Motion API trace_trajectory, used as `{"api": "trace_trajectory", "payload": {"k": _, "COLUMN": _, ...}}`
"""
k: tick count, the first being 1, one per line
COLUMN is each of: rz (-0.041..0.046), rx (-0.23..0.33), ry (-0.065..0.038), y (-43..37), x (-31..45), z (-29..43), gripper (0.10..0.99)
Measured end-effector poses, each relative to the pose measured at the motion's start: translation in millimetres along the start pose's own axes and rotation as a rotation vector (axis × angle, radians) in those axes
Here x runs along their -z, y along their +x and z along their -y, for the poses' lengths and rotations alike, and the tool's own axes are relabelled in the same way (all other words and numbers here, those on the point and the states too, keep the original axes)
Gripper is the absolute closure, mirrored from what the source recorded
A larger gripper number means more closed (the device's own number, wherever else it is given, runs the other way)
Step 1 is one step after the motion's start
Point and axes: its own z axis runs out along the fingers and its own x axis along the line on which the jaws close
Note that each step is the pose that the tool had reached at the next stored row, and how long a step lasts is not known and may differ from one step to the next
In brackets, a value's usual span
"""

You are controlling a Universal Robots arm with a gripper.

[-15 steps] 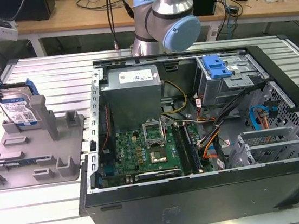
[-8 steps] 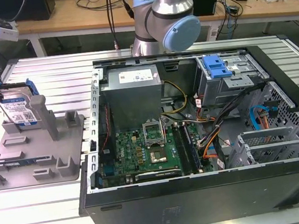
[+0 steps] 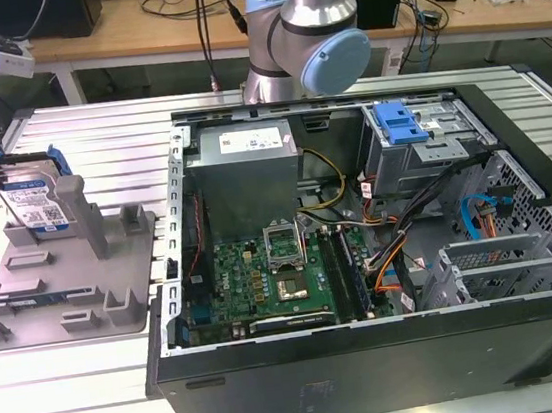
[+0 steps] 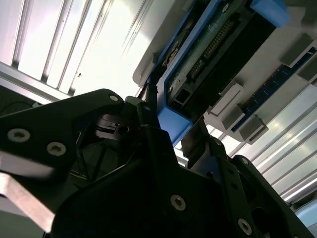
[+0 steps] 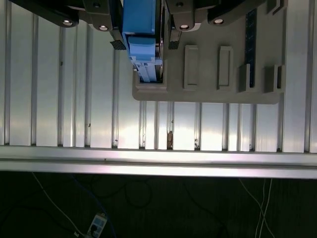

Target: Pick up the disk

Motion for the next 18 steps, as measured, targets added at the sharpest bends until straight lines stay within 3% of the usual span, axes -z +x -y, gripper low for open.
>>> {"api": "trace_trajectory", "payload": {"k": 11, "rz": 0.0000, "rx": 0.000, "ry": 0.000, "y": 0.2, "x": 0.0, "z": 0.0, "gripper": 0.635}}
{"api": "trace_trajectory", "payload": {"k": 13, "rz": 0.0000, "rx": 0.000, "ry": 0.000, "y": 0.2, "x": 0.0, "z": 0.0, "gripper": 0.718}}
{"api": "trace_trajectory", "payload": {"k": 18, "rz": 0.0000, "rx": 0.000, "ry": 0.000, "y": 0.2, "x": -0.1, "z": 0.0, "gripper": 0.718}}
